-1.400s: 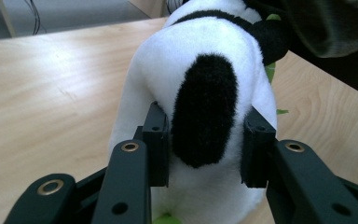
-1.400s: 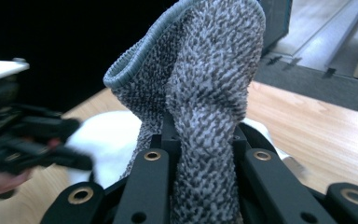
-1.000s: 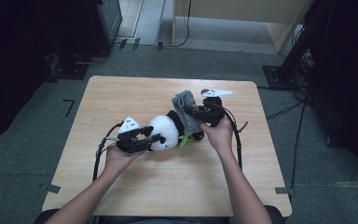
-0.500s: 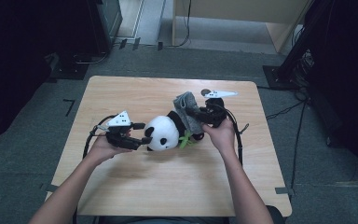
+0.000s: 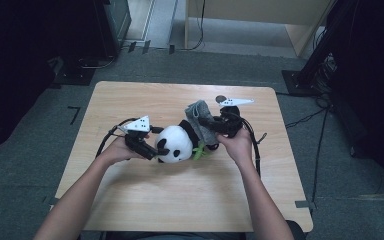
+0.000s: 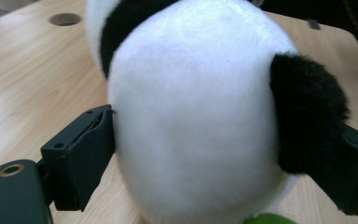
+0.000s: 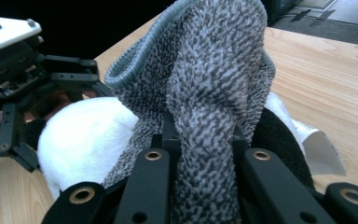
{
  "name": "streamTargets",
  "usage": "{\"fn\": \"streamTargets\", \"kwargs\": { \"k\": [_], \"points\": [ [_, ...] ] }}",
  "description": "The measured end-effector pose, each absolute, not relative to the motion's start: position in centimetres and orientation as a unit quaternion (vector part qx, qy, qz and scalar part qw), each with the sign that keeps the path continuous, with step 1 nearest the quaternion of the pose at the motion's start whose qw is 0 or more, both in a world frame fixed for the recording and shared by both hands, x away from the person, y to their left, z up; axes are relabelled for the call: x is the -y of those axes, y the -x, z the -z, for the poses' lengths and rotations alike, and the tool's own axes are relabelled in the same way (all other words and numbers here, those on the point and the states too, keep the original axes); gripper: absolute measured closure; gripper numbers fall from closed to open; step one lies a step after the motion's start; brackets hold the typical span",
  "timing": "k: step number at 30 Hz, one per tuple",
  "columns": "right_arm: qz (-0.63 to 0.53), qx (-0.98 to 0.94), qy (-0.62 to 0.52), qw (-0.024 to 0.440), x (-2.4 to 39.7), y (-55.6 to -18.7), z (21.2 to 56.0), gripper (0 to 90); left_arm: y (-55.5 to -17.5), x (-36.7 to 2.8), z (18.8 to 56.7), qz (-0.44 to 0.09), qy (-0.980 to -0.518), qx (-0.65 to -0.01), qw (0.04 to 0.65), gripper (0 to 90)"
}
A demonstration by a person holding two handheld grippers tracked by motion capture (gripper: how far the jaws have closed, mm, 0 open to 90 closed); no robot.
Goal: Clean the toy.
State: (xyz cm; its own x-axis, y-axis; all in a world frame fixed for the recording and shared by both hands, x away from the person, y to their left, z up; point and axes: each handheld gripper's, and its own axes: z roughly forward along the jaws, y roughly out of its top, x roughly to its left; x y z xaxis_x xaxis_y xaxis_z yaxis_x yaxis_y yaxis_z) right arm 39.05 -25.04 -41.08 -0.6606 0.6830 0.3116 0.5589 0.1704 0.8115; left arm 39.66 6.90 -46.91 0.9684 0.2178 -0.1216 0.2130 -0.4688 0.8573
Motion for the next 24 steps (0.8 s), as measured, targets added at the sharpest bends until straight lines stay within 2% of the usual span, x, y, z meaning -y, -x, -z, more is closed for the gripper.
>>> {"fn": "streamTargets", "kwargs": {
  "k": [5, 9, 18, 24],
  "points": [
    [-0.499, -0.763, -0.406, 0.061, 24.9, -39.0, 41.2, 79.2, -40.3, -6.1, 47.7, 0.029, -0.860, -0.132, 0.493, 0.7],
    [-0.498, -0.764, -0.405, 0.062, 24.8, -38.9, 41.2, 79.2, -40.4, -5.9, 48.1, 0.034, -0.856, -0.123, 0.501, 2.3],
    [-0.508, -0.756, -0.407, 0.073, 25.0, -38.9, 41.0, 78.9, -38.8, -5.7, 47.1, -0.004, -0.862, -0.141, 0.487, 39.6],
    [-0.523, -0.740, -0.412, 0.098, 25.2, -38.3, 39.9, 78.8, -37.0, -5.3, 46.2, -0.025, -0.841, -0.195, 0.504, 47.3]
  ]
}}
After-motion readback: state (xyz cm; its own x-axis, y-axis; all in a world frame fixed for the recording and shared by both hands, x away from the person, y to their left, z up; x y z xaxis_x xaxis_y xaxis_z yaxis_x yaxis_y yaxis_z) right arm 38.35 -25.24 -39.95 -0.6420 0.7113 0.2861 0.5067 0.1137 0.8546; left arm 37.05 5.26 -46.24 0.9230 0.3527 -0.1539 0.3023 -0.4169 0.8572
